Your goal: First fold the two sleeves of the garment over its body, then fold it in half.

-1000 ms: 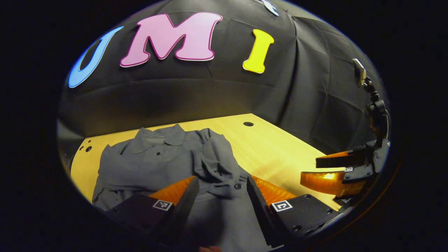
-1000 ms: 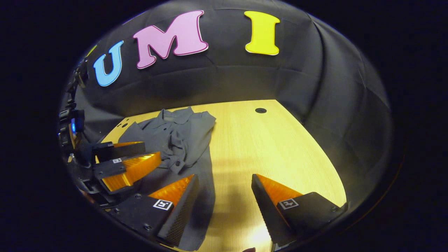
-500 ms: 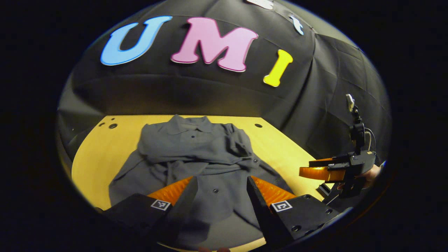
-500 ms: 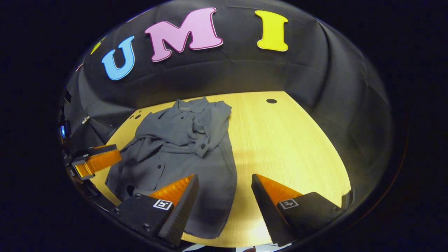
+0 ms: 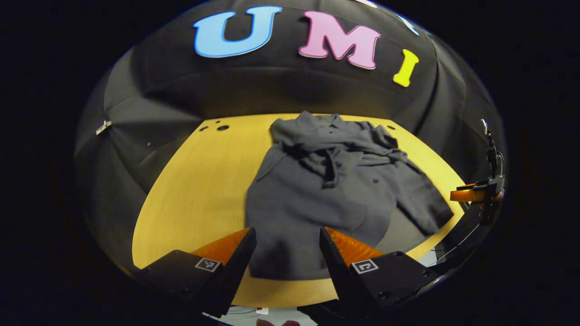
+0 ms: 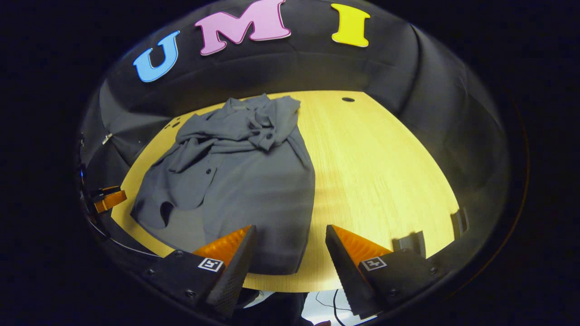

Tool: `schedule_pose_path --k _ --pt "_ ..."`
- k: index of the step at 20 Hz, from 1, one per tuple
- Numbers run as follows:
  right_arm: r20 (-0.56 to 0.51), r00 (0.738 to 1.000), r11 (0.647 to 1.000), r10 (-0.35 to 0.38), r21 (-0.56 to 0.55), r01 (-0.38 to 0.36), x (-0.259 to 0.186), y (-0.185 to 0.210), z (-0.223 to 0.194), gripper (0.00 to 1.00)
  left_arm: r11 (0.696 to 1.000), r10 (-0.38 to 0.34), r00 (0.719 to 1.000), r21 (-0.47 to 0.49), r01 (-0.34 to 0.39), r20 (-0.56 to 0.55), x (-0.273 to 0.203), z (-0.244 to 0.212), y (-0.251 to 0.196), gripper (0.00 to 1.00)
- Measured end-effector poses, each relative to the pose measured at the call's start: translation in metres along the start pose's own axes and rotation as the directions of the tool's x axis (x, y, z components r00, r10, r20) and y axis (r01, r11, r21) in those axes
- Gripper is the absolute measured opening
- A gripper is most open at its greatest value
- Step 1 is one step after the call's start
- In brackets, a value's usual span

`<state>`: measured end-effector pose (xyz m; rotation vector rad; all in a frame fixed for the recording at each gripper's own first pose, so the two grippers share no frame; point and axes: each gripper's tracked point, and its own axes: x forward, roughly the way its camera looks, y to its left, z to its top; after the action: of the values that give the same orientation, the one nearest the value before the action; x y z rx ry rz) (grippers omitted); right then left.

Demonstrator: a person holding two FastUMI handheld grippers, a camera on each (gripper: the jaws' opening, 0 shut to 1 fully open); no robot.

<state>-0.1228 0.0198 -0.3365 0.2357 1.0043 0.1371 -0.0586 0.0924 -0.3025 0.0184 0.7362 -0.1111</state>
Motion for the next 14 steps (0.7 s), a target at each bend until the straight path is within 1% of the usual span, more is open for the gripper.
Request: schedule_pose_path --k 2,4,5,8,9,10,11,12,13,14 --pt "-0.031 1.0 1.0 -0.002 0.002 0.002 0.005 0.003 -0.015 0.94 1.0 0.006 0.999 -0.012 -0.007 -0.046 0.002 -0.025 0.012 0.89" --pt "-0.057 0.998 1.0 0.003 0.006 -0.002 0.011 0.007 -0.025 0.94 0.999 -0.013 0.995 -0.031 0.01 -0.099 0.009 -0.043 0.012 0.89" --pt "-0.066 0.998 1.0 0.007 0.011 -0.006 0.015 0.009 -0.029 0.94 0.999 -0.01 0.992 -0.033 0.006 -0.125 0.013 -0.05 0.013 0.89" --pt "-0.082 0.996 1.0 0.019 0.024 -0.017 0.025 0.018 -0.036 0.94 0.999 0.03 0.984 -0.024 -0.034 -0.173 0.027 -0.061 0.015 0.9" --pt "-0.087 0.996 1.0 0.018 0.017 -0.017 0.028 0.023 -0.035 0.94 0.999 0.04 0.984 -0.01 -0.043 -0.173 0.031 -0.06 0.017 0.9" --pt "-0.07 0.997 1.0 0.019 -0.002 -0.019 0.031 0.026 -0.03 0.94 0.999 0.041 0.984 0.002 -0.041 -0.172 0.034 -0.056 0.014 0.9" --pt "-0.083 0.996 1.0 0.023 -0.019 -0.024 0.035 0.029 -0.031 0.94 0.999 0.041 0.983 0.01 -0.04 -0.18 0.037 -0.054 0.012 0.9" --pt "-0.076 0.997 0.998 0.015 -0.054 -0.019 0.036 0.03 -0.032 0.98 0.999 0.041 0.979 0.015 -0.039 -0.2 0.039 -0.056 0.011 0.9" --pt "-0.087 0.996 0.994 -0.002 -0.113 -0.007 0.035 0.029 -0.035 0.98 0.999 0.042 0.979 0.014 -0.04 -0.2 0.043 -0.053 0.011 0.91" --pt "-0.082 0.997 0.99 0.009 -0.143 -0.021 0.037 0.034 -0.033 0.98 0.999 0.046 0.975 0.005 -0.046 -0.217 0.041 -0.056 0.01 0.91"
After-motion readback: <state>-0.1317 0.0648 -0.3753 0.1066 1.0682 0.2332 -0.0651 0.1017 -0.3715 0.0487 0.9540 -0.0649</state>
